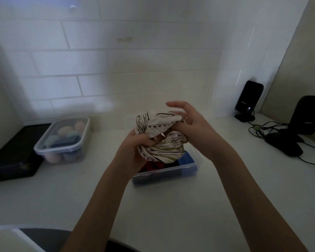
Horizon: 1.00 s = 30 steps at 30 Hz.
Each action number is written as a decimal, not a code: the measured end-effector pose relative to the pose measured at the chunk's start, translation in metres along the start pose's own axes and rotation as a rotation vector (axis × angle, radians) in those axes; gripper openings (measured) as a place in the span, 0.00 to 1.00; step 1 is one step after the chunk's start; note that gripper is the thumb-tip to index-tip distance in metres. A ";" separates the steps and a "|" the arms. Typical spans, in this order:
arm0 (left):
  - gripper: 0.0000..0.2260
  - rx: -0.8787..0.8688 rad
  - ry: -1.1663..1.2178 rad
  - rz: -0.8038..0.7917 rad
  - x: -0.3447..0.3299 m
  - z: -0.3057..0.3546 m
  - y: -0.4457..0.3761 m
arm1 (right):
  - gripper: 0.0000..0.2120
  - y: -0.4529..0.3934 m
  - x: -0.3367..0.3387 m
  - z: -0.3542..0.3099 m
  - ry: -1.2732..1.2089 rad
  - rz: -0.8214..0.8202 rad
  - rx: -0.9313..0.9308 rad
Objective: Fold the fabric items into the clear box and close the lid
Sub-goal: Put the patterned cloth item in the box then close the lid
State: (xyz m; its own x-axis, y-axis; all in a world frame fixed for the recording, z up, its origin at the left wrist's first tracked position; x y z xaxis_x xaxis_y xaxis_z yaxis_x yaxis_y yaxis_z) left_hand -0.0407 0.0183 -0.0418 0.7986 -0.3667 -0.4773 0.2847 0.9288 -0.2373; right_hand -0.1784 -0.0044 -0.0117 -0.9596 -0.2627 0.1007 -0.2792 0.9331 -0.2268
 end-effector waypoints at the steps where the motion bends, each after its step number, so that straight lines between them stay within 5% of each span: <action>1: 0.27 0.017 0.076 -0.039 -0.003 -0.002 0.000 | 0.22 0.001 -0.004 0.006 -0.019 -0.068 -0.064; 3: 0.33 0.046 0.143 -0.082 -0.007 -0.005 -0.001 | 0.20 0.004 -0.015 0.013 -0.033 -0.176 -0.098; 5: 0.25 0.058 0.139 -0.051 -0.004 -0.005 -0.002 | 0.17 0.004 -0.018 0.012 -0.049 -0.167 -0.064; 12: 0.14 0.029 -0.204 0.381 0.024 -0.005 -0.006 | 0.16 -0.001 0.027 0.017 -0.020 0.051 -0.130; 16: 0.19 -0.030 -0.595 0.325 0.020 -0.010 0.000 | 0.12 -0.001 0.045 0.030 0.316 0.041 -0.162; 21: 0.08 -0.187 -1.184 0.322 0.015 -0.014 -0.003 | 0.08 -0.004 0.047 0.049 0.591 0.039 -0.183; 27: 0.05 -0.139 -1.536 0.142 0.003 -0.029 -0.008 | 0.04 -0.013 0.040 0.057 1.184 0.027 -0.169; 30: 0.08 -0.156 -1.664 0.086 0.000 -0.032 -0.010 | 0.08 -0.014 0.034 0.062 1.180 -0.012 -0.149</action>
State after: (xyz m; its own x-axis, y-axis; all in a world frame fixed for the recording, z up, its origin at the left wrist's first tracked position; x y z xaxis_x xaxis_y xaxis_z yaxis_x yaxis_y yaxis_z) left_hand -0.0599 0.0076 -0.0666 0.4912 0.2295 0.8403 0.2428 0.8904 -0.3851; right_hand -0.2098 -0.0416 -0.0649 -0.3106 0.0446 0.9495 -0.2062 0.9720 -0.1131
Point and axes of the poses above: each hand's wrist, its own y-axis away from the middle knuckle, its own x-axis out of the back of the hand, z = x × y, the point moved 5 cm from there along -y, towards the middle knuckle, and after that the axes turned 3 degrees about z, right-handed, at the moved point
